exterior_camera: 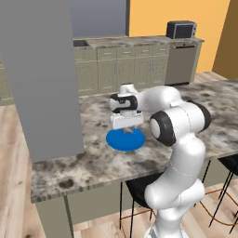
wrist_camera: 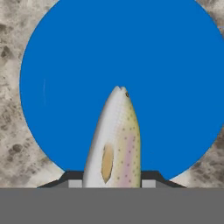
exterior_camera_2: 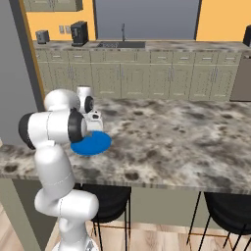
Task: Take the fish from the fridge and place it on the digital scale on the counter by the fridge. Wait a few seconds for a reading, then move it to the plate on the dining counter.
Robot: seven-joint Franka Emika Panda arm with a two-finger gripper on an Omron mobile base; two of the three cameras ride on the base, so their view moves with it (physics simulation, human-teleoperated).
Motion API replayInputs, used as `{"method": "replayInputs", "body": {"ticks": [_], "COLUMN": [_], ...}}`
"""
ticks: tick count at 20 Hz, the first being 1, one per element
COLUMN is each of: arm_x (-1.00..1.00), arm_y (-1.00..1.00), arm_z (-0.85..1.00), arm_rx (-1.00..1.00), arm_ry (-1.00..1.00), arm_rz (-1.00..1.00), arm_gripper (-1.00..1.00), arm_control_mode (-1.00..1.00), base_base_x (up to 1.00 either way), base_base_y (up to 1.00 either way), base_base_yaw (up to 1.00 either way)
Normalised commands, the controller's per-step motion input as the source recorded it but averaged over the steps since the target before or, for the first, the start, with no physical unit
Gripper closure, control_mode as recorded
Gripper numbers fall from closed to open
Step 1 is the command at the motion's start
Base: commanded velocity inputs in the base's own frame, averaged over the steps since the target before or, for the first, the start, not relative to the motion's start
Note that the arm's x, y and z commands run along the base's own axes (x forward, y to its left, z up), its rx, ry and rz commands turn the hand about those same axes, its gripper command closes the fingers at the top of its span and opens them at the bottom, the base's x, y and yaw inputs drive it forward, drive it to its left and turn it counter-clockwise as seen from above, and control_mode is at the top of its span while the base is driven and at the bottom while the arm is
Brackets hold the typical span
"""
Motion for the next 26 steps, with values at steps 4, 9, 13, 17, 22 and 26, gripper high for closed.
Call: {"method": "replayInputs", "body": {"ticks": [4,9,13,17,22,26], "arm_x": [-0.04,0.06,0.14,0.20,0.05,0.00], "arm_y": [-0.02,0.00,0.00,0.00,0.00,0.00], "arm_z": [0.00,-0.13,-0.51,-0.38,-0.01,0.00], "arm_rx": [0.03,0.00,0.00,0.00,-0.01,-0.01], "arm_ry": [-0.20,-0.02,0.00,0.00,0.00,0.01], "arm_rz": [0.00,0.01,0.02,0.01,0.01,0.00], "arm_gripper": [1.00,1.00,1.00,1.00,1.00,1.00], "arm_control_mode": [-1.00,-1.00,-1.00,-1.00,-1.00,-1.00], "base_base_x": [0.00,0.00,0.00,0.00,0.00,0.00], "base_base_y": [0.00,0.00,0.00,0.00,0.00,0.00], "base_base_yaw": [0.00,0.00,0.00,0.00,0.00,0.00]}}
